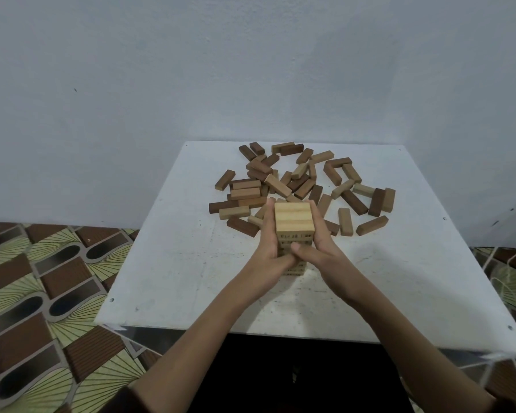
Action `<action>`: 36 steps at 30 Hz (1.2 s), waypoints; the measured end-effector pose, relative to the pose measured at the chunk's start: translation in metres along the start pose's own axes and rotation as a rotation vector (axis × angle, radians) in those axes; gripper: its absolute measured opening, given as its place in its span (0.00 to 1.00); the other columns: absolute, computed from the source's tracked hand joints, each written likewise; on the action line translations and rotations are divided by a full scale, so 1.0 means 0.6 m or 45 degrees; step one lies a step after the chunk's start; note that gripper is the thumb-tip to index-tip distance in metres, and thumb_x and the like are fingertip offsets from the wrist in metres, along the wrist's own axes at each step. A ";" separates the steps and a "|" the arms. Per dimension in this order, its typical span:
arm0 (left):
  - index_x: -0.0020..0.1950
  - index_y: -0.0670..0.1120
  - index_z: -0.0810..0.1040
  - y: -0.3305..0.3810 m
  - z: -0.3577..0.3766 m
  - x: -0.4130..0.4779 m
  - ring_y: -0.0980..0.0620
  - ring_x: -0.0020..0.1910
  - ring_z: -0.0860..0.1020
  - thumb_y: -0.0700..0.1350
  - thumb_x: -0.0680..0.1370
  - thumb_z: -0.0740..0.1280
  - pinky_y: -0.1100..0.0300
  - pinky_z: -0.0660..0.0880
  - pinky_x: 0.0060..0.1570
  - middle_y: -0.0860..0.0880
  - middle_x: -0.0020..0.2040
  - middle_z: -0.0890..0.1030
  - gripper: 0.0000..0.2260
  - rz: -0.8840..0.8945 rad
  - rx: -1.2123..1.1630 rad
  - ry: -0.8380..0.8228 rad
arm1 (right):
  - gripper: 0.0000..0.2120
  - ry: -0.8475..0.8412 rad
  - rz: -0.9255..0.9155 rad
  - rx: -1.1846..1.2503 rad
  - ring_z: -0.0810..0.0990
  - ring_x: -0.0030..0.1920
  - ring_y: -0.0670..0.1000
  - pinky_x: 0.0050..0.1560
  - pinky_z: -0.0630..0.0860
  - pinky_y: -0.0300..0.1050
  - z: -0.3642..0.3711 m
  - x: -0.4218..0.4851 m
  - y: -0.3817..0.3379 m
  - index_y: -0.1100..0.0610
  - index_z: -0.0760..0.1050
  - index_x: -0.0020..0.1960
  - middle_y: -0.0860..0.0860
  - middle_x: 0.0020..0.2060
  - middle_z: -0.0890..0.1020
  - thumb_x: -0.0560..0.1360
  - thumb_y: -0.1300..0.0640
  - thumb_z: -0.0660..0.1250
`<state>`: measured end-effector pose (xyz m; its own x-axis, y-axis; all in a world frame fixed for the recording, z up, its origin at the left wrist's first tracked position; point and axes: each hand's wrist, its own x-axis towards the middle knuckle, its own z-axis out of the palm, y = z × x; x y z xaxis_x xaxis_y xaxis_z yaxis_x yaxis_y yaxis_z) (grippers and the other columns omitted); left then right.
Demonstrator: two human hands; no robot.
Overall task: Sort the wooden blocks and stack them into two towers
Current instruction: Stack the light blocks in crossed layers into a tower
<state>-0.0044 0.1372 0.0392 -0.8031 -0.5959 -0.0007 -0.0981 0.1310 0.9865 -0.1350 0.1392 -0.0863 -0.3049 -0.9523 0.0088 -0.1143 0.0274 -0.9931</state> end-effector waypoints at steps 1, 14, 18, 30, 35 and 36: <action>0.76 0.51 0.43 -0.008 -0.002 0.003 0.47 0.76 0.53 0.28 0.80 0.53 0.54 0.54 0.73 0.44 0.78 0.47 0.32 0.016 0.057 -0.024 | 0.44 0.018 0.005 -0.020 0.57 0.72 0.37 0.74 0.54 0.54 -0.008 -0.008 -0.008 0.42 0.48 0.76 0.35 0.72 0.58 0.67 0.33 0.65; 0.76 0.57 0.35 -0.068 -0.043 0.026 0.72 0.59 0.70 0.32 0.78 0.61 0.72 0.72 0.49 0.52 0.74 0.60 0.41 -0.113 -0.063 0.006 | 0.38 -0.047 -0.015 -0.207 0.60 0.70 0.40 0.68 0.61 0.41 -0.016 -0.063 -0.158 0.48 0.42 0.77 0.38 0.71 0.58 0.77 0.53 0.63; 0.76 0.56 0.35 -0.066 -0.038 0.027 0.73 0.55 0.72 0.31 0.78 0.60 0.72 0.73 0.48 0.51 0.73 0.61 0.41 -0.112 -0.086 -0.001 | 0.37 -0.032 -0.007 -0.227 0.59 0.71 0.43 0.68 0.63 0.40 -0.009 -0.059 -0.150 0.48 0.42 0.77 0.43 0.71 0.59 0.77 0.50 0.61; 0.76 0.55 0.34 -0.075 -0.036 0.034 0.73 0.51 0.74 0.29 0.78 0.58 0.71 0.73 0.47 0.51 0.71 0.63 0.41 -0.089 -0.114 0.008 | 0.35 -0.010 -0.022 -0.216 0.57 0.73 0.48 0.73 0.60 0.52 -0.006 -0.058 -0.149 0.50 0.41 0.77 0.48 0.74 0.56 0.78 0.50 0.57; 0.76 0.55 0.34 -0.081 -0.036 0.034 0.72 0.53 0.74 0.30 0.78 0.59 0.70 0.73 0.48 0.49 0.73 0.62 0.41 -0.082 -0.106 0.004 | 0.36 -0.029 -0.021 -0.170 0.60 0.71 0.45 0.71 0.64 0.46 -0.005 -0.057 -0.146 0.49 0.42 0.77 0.47 0.73 0.57 0.76 0.49 0.58; 0.76 0.55 0.34 -0.082 -0.037 0.033 0.73 0.53 0.73 0.30 0.78 0.60 0.71 0.73 0.48 0.50 0.73 0.62 0.42 -0.077 -0.096 0.002 | 0.36 -0.044 -0.021 -0.152 0.62 0.70 0.43 0.70 0.65 0.43 -0.006 -0.057 -0.147 0.47 0.42 0.77 0.46 0.72 0.59 0.76 0.49 0.60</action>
<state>-0.0025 0.1011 -0.0060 -0.7960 -0.6022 -0.0607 -0.1021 0.0347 0.9942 -0.1181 0.1706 0.0014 -0.2698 -0.9627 0.0187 -0.2315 0.0460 -0.9718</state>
